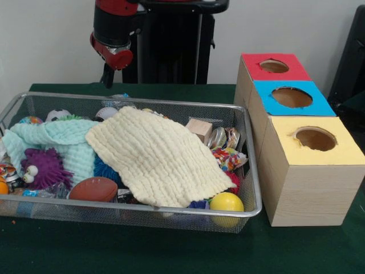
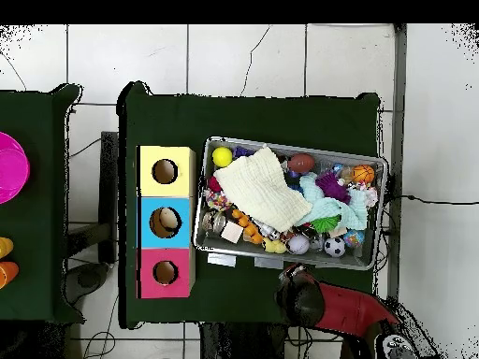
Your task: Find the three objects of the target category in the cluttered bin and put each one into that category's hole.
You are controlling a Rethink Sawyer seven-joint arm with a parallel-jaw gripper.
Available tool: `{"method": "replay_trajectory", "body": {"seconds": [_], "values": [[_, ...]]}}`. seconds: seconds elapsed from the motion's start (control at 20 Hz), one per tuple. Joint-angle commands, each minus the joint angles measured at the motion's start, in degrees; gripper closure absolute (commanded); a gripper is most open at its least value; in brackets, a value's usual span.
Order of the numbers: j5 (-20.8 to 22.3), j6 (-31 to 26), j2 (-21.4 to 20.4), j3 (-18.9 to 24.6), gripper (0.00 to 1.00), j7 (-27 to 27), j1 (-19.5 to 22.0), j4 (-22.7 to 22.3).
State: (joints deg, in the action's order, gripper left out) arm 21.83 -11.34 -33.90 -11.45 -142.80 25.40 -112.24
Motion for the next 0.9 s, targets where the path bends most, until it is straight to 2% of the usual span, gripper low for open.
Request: {"method": "replay_trajectory", "body": {"seconds": [0.05,0.5,0.55,0.9], "values": [[2.11,9.22,5.88,3.09,1.00,-3.97,-1.90,1.09],[2.75,14.96,8.57,2.19,1.00,-2.30,-2.37,1.96],[2.77,15.11,8.60,2.19,0.00,-2.06,-2.34,1.95],[3.45,13.14,7.81,2.49,0.00,-1.34,-2.35,2.38]]}}
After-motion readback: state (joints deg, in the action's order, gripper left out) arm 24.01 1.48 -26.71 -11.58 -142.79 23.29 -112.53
